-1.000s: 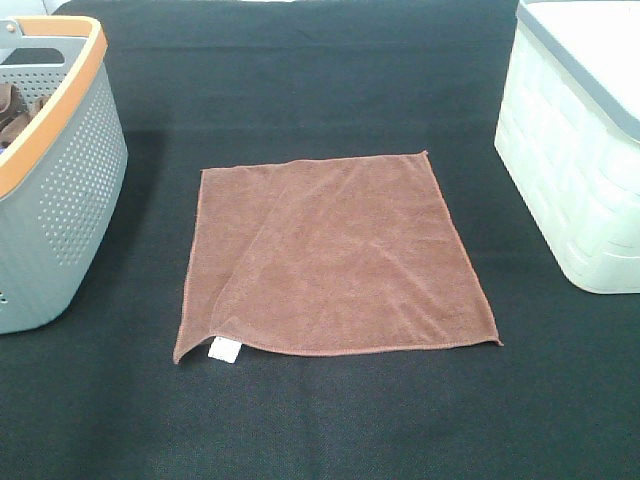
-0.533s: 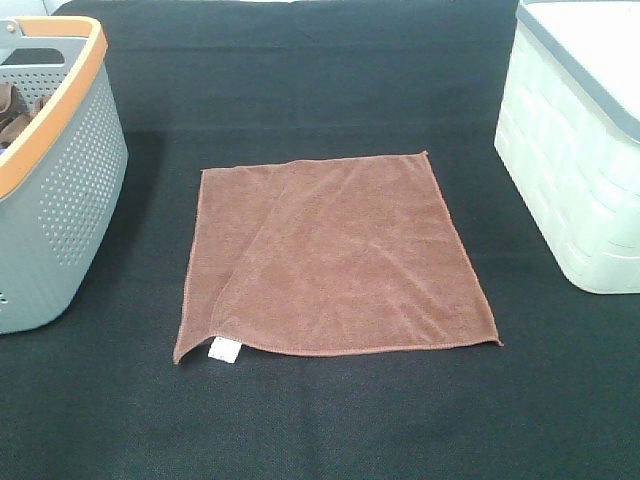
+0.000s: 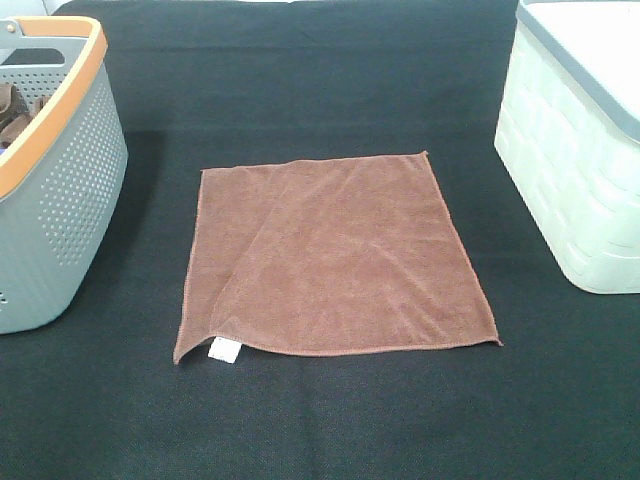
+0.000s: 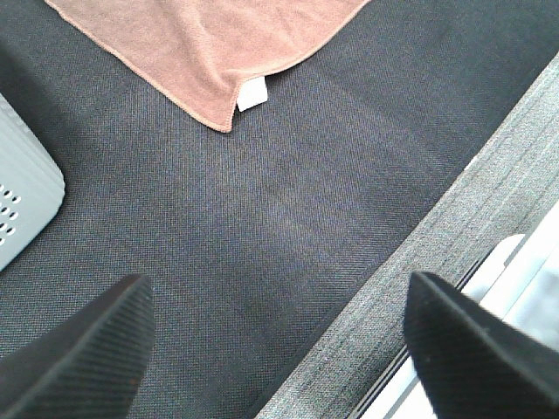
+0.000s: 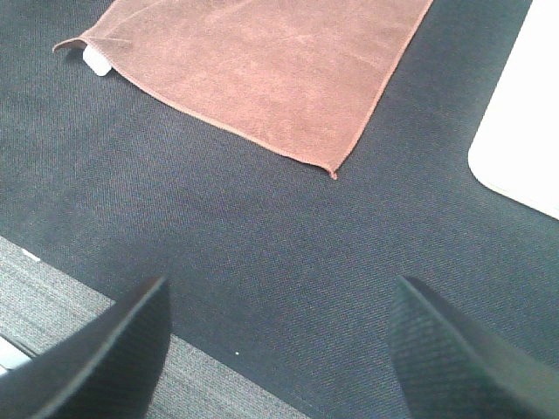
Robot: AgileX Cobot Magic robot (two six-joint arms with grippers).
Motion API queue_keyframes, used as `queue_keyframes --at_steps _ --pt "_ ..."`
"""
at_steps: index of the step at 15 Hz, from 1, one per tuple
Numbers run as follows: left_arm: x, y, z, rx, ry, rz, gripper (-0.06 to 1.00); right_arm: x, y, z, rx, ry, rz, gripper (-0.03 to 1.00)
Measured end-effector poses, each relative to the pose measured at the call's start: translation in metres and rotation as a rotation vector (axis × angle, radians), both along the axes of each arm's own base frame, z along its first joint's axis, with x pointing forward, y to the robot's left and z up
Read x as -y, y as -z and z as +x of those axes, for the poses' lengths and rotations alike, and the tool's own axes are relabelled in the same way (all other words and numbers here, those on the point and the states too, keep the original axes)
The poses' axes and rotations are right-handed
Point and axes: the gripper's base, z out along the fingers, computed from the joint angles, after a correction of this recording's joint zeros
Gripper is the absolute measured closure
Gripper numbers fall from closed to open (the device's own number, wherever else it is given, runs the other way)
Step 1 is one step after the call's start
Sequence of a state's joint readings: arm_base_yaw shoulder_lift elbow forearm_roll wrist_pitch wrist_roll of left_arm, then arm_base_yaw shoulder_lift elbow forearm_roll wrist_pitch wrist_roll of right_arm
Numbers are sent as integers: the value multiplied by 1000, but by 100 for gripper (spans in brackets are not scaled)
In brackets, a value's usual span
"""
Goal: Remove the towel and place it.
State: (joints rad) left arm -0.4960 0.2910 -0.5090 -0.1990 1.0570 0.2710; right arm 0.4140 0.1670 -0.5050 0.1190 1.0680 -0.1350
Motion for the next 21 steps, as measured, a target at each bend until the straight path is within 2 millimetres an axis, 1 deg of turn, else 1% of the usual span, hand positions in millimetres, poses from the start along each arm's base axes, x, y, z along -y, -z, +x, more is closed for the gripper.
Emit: queue_keyframes --at_steps 8,10,11,12,14,16,18,21 --pt "0 0 0 0 -4 1 19 0 0 0 0 0 0 30" --pt "-2 0 3 0 -91 -1 19 0 0 0 0 0 0 30" --pt "-5 0 5 0 -172 -1 19 0 0 0 0 8 0 30" --pt "-5 0 5 0 -172 -1 19 0 0 0 0 8 0 30" --pt "-9 0 6 10 -278 -5 19 1 0 1 0 68 1 30" --pt "-13 -3 -2 76 -373 -26 19 2 0 3 -1 191 2 30" --pt "-16 -5 -18 182 -444 -52 19 4 0 2 19 359 7 30" --pt "-17 -5 -32 272 -457 -75 19 4 -1 -10 104 428 25 30"
